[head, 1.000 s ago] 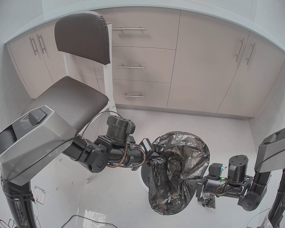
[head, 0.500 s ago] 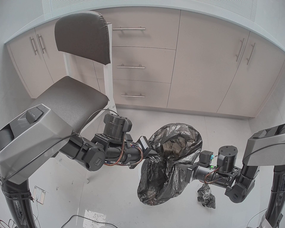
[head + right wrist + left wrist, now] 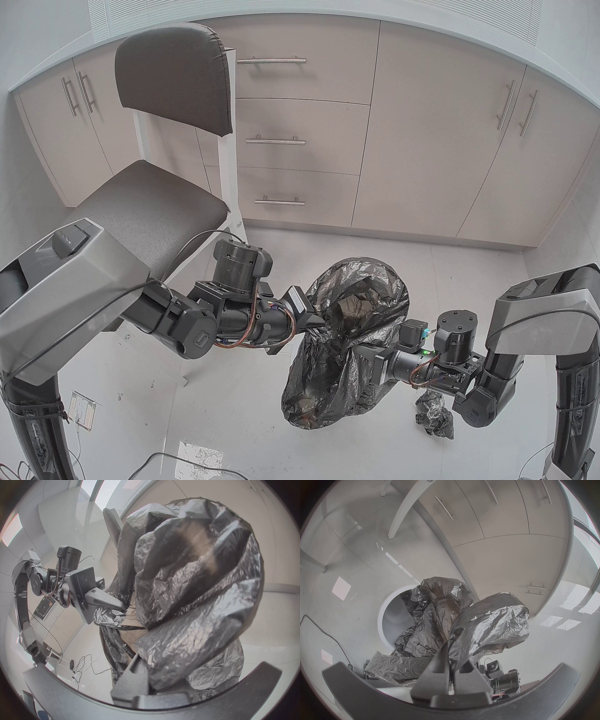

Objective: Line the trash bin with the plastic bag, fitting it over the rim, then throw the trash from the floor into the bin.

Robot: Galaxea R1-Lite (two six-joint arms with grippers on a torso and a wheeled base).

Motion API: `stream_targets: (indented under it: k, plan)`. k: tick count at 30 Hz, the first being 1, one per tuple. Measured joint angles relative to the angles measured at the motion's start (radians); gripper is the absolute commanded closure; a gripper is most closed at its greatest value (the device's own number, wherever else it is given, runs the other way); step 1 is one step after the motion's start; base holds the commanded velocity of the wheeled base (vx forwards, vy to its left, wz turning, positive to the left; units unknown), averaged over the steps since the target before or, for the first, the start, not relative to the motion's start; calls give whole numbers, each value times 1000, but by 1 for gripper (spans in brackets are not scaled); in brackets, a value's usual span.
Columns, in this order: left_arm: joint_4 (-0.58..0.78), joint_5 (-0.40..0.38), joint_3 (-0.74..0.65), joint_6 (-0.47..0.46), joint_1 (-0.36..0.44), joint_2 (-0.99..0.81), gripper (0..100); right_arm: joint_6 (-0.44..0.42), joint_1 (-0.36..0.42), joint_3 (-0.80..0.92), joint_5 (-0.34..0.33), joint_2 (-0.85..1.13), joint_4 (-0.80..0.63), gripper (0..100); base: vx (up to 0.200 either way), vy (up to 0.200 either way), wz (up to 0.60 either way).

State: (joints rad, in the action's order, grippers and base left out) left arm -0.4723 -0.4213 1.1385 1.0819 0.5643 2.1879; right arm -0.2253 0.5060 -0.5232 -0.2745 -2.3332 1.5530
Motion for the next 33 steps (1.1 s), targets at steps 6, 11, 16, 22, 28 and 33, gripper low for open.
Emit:
stream_targets:
  k: [6,11,16,22,28,33]
  plan:
    - [0,7,-24,1,-11,-24,100,0,40,-8,6,4,0,100,0,0,0]
    - [-1,8,-33,4,-19,-43,100,0,54,-33,9,1,0,100,0,0,0]
    - [-1,9,-39,6,-28,-50,100,0,36,-55,10,-30,0,100,0,0,0]
    - [-1,9,-39,6,-37,-48,100,0,17,-104,10,-76,0,100,0,0,0]
    - [-10,8,-39,4,-51,-36,100,0,-9,-123,12,-125,0,100,0,0,0]
    - [-24,7,-39,4,-55,-15,100,0,-47,-124,10,-150,0,100,0,0,0]
